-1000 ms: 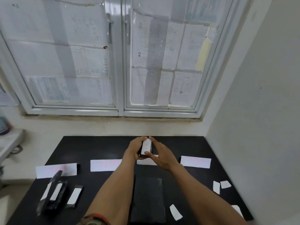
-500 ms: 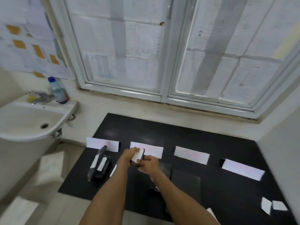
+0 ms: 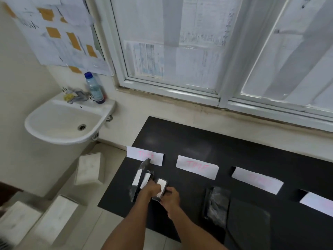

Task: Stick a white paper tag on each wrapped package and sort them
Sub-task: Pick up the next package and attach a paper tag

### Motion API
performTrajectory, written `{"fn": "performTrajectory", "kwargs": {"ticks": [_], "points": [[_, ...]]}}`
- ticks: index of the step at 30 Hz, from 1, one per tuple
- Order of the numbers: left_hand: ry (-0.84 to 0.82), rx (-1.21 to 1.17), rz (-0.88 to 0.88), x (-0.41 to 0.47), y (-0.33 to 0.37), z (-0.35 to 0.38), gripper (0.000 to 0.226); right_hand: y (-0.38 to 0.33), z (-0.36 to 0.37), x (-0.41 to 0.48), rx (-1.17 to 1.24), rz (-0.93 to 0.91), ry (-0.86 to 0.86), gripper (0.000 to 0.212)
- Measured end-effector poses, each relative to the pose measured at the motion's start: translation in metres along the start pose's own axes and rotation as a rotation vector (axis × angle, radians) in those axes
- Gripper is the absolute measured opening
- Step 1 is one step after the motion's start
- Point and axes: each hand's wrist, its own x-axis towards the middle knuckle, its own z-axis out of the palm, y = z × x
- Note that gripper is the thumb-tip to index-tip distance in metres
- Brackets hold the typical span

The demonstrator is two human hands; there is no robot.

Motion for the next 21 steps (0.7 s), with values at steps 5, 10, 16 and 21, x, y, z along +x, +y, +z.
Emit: {"fn": "performTrajectory", "kwargs": {"ticks": [5, 10, 16, 21], "points": [[0.029, 0.106, -0.004, 0.011, 0.002, 0.005, 0.057, -0.007, -0.006, -0.007, -0.024, -0.036, -0.010, 0.023], [0.098, 0.234, 0.026, -0.027, 0.024, 0.010, 0.048, -0.027, -0.016, -0.027, -0.118, -0.091, 0.020, 0.023], [0.242, 0.332, 0.091, -0.044, 0.043, 0.031, 0.058, -0.040, -0.060, -0.047, -0.152, -0.306, 0.272, 0.025], [0.012, 0.267, 0.253, -0.062, 0.071, 0.088, 0.044, -0.036, -0.126, -0.059, -0.174, -0.320, 0.562, 0.037]]}}
